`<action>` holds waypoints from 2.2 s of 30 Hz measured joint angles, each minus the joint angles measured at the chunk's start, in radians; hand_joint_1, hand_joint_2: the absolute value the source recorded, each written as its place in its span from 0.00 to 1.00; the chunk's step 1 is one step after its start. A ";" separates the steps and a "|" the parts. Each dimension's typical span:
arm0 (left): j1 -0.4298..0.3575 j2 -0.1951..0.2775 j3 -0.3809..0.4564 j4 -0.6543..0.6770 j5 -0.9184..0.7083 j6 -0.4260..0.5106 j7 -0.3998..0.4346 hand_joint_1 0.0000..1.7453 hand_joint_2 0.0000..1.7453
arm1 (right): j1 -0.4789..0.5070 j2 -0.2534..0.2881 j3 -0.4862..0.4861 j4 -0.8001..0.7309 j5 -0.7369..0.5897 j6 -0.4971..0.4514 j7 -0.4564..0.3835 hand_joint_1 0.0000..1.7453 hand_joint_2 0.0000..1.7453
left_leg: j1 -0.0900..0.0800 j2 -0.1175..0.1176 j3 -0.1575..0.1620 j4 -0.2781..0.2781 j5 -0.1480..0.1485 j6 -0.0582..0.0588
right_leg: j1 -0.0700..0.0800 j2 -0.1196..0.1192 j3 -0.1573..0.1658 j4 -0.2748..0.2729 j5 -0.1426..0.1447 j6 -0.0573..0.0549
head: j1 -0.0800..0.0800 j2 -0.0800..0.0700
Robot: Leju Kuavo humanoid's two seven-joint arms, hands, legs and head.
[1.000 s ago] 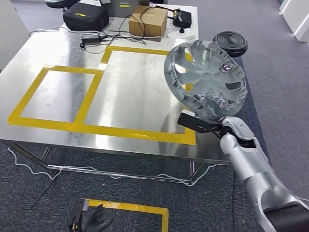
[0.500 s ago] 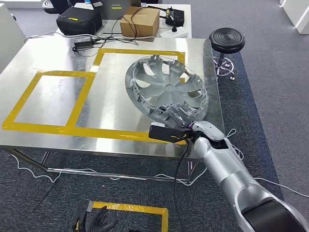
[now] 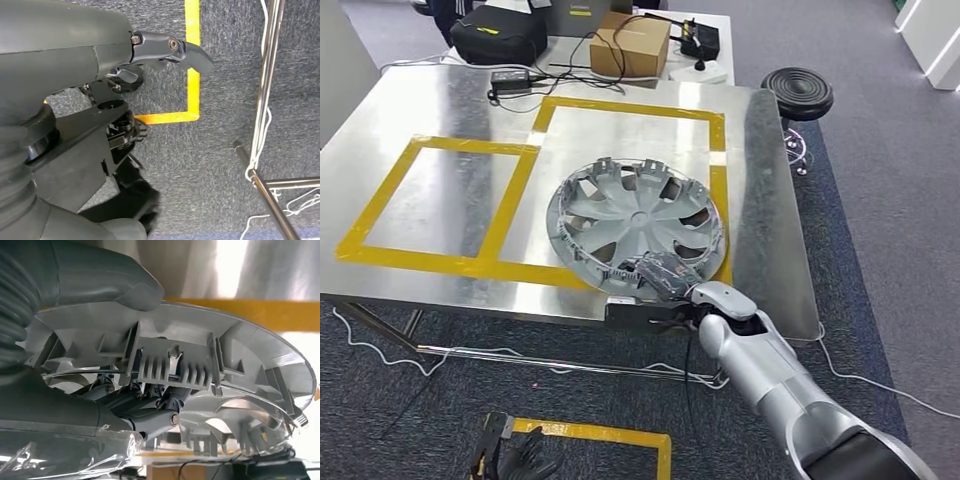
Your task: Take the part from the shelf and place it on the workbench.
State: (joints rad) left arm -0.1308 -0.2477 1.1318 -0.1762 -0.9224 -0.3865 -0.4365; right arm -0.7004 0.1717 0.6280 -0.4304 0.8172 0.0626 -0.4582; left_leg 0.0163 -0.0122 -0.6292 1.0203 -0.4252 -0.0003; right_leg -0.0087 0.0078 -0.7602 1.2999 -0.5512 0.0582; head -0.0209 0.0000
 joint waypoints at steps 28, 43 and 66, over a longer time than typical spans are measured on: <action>0.006 0.006 -0.007 0.000 0.024 -0.003 0.002 0.00 1.00 | -0.013 -0.043 0.124 0.060 0.111 -0.156 0.303 1.00 1.00 | 0.009 0.000 0.002 0.012 -0.009 -0.010 | 0.005 0.002 0.082 -0.160 0.062 -0.002 | 0.001 0.000; 0.007 0.006 -0.006 0.000 0.032 0.000 0.074 0.00 1.00 | -0.018 -0.042 0.137 0.062 0.118 -0.148 0.289 1.00 1.00 | 0.004 0.000 -0.025 0.070 -0.055 -0.048 | 0.006 0.001 0.135 -0.273 0.131 -0.042 | 0.005 0.000; 0.004 0.007 -0.006 0.000 0.041 -0.021 0.040 0.00 1.00 | -0.059 -0.052 0.133 0.062 0.125 -0.168 0.311 0.00 1.00 | 0.006 -0.001 0.016 0.006 -0.012 -0.010 | 0.008 0.002 0.091 -0.178 0.104 -0.014 | 0.011 0.000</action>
State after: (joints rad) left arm -0.1271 -0.2407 1.1254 -0.1762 -0.8815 -0.4070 -0.3966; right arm -0.7592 0.1194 0.7613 -0.3689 0.9419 -0.1059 -0.1469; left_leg 0.0223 -0.0130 -0.6134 1.0262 -0.4375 -0.0100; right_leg -0.0011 0.0096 -0.6688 1.1224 -0.4471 0.0442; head -0.0099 0.0000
